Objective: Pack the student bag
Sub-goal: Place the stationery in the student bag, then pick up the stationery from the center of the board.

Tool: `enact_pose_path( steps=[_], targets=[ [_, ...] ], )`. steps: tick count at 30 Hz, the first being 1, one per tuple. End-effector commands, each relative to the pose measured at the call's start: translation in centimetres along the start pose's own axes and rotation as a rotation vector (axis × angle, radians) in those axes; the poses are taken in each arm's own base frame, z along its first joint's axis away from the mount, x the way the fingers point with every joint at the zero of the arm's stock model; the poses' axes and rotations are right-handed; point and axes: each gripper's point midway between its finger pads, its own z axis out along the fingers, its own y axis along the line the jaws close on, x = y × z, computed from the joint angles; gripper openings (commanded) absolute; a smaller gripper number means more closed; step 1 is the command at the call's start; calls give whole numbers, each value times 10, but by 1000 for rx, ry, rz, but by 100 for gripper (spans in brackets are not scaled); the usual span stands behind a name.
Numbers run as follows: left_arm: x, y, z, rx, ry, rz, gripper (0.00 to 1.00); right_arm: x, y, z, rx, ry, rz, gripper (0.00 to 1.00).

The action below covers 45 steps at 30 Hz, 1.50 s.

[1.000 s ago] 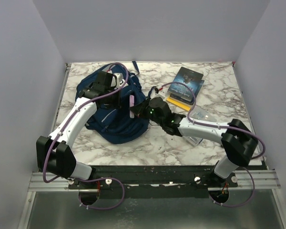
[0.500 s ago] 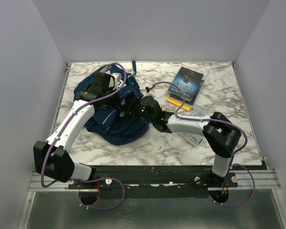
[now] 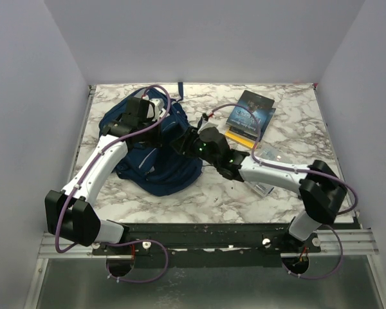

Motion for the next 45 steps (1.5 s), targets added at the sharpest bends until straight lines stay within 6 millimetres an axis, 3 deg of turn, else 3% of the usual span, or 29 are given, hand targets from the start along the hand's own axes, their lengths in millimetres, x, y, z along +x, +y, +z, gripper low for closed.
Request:
enact_pose_path(
  steps=[1,5,9,13,16,23,33,43,45],
  targets=[
    [-16,-10,-6,48,-62,-5,0,-35,-30,-35,162,-111,-159,47],
    [-16,-11,-6,55,-61,-7,0,-56,-85,-60,346,-169,-191,50],
    [-16,-12,-6,58,-61,-10,0,-60,-143,-77,524,-154,-148,49],
    [-15,-12,-5,59,-56,-11,0,-53,-187,-75,641,-80,-36,49],
    [-15,-10,-3,50,-53,-14,0,-41,-215,-62,726,-10,33,48],
    [-14,-11,-1,56,-45,-14,0,-26,-242,-26,904,100,25,54],
    [-14,-11,-2,55,-48,-13,0,-10,-261,-6,956,119,52,57],
    [-15,-10,-4,49,-55,-6,0,4,-290,-21,1070,131,15,42],
    [-16,-10,-5,47,-57,-7,0,2,-290,-24,1070,132,-7,27]
  ],
)
